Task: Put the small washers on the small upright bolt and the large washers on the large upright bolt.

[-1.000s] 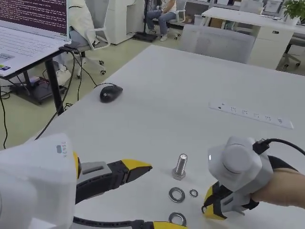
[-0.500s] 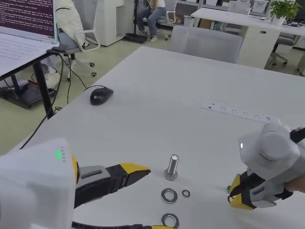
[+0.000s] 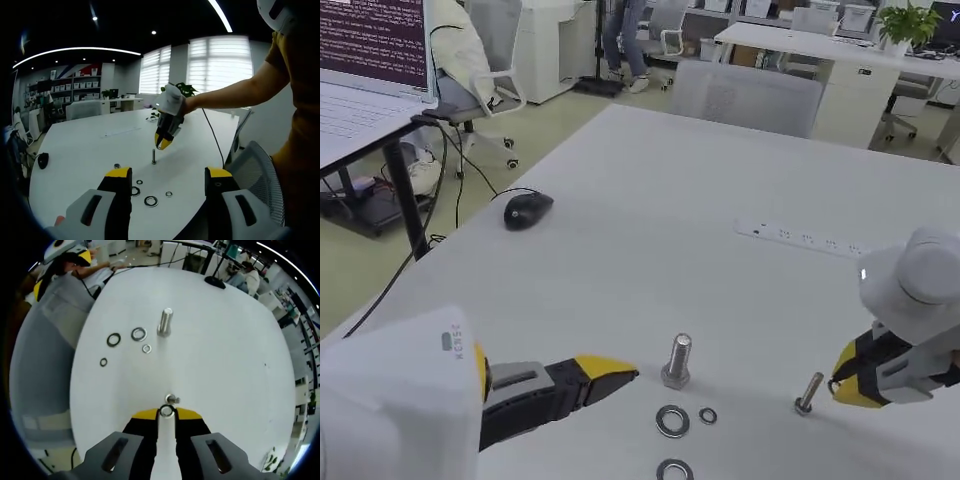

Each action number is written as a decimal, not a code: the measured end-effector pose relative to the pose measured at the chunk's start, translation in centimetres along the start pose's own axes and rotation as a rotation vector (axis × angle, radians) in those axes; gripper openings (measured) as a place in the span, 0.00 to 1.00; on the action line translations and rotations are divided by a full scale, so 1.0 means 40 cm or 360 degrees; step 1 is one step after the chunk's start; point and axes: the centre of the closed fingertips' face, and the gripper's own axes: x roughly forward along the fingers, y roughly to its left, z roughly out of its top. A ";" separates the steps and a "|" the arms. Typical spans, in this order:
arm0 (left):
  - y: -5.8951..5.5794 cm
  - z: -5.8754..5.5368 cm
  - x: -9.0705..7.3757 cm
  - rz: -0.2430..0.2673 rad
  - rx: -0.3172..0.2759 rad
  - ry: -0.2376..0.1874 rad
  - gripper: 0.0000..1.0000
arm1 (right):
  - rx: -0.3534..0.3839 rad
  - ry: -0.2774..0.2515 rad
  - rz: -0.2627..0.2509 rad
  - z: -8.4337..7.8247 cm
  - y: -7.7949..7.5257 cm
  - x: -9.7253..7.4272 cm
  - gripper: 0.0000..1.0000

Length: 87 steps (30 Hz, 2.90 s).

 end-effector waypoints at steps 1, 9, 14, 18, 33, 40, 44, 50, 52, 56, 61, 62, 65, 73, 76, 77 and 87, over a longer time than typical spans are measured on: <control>0.001 0.001 0.000 0.0000 -0.0001 -0.0001 0.58 | -0.0005 -0.0002 -0.0011 0.004 -0.007 -0.002 0.12; 0.009 0.005 -0.001 0.0011 -0.0008 -0.0012 0.58 | -0.0039 0.0008 -0.0001 0.030 -0.023 0.013 0.12; 0.013 -0.001 -0.004 0.0019 -0.0016 -0.0005 0.58 | -0.0043 0.0026 0.0017 0.028 -0.028 0.026 0.12; 0.017 -0.002 -0.005 0.0030 -0.0026 -0.0013 0.58 | -0.0042 0.0041 0.0029 0.021 -0.027 0.035 0.12; 0.021 -0.006 -0.002 0.0037 -0.0048 -0.0016 0.58 | -0.0040 0.0076 0.0062 -0.003 -0.020 0.091 0.12; 0.021 -0.014 0.004 0.0033 -0.0062 -0.0003 0.58 | -0.0029 0.0071 0.0067 -0.014 -0.016 0.126 0.13; 0.024 -0.017 0.006 0.0036 -0.0068 0.0004 0.58 | -0.0038 0.0059 0.0075 -0.021 -0.012 0.143 0.13; 0.029 -0.021 0.006 0.0043 -0.0073 0.0013 0.58 | -0.0043 0.0055 0.0073 -0.027 -0.008 0.158 0.13; 0.030 -0.022 0.005 0.0044 -0.0075 0.0014 0.58 | -0.0043 0.0042 0.0070 -0.025 -0.008 0.157 0.15; 0.031 -0.025 0.006 0.0046 -0.0074 0.0019 0.58 | -0.0028 0.0050 0.0066 -0.036 -0.008 0.148 0.17; 0.028 -0.021 0.005 0.0043 -0.0069 0.0008 0.58 | 0.0008 0.0023 0.0036 -0.039 -0.006 0.118 0.18; 0.028 -0.022 0.004 0.0043 -0.0064 0.0012 0.58 | 0.0014 0.0022 0.0033 -0.040 -0.004 0.113 0.18; 0.024 -0.019 0.001 0.0041 -0.0055 0.0009 0.58 | 0.0035 0.0010 0.0011 -0.045 0.006 0.093 0.18; 0.010 -0.008 -0.013 0.0039 -0.0025 -0.0005 0.58 | 0.0066 -0.0079 0.0003 -0.022 0.079 0.053 0.18; 0.008 -0.008 -0.016 0.0040 -0.0021 -0.0013 0.58 | 0.0018 -0.0097 0.0050 0.003 0.134 0.056 0.18; 0.006 -0.010 -0.016 0.0039 -0.0016 -0.0008 0.58 | -0.0010 -0.0107 0.0070 0.017 0.156 0.061 0.18; -0.007 0.000 -0.027 0.0034 0.0001 -0.0033 0.58 | -0.0158 -0.0142 0.0229 0.112 0.292 0.128 0.18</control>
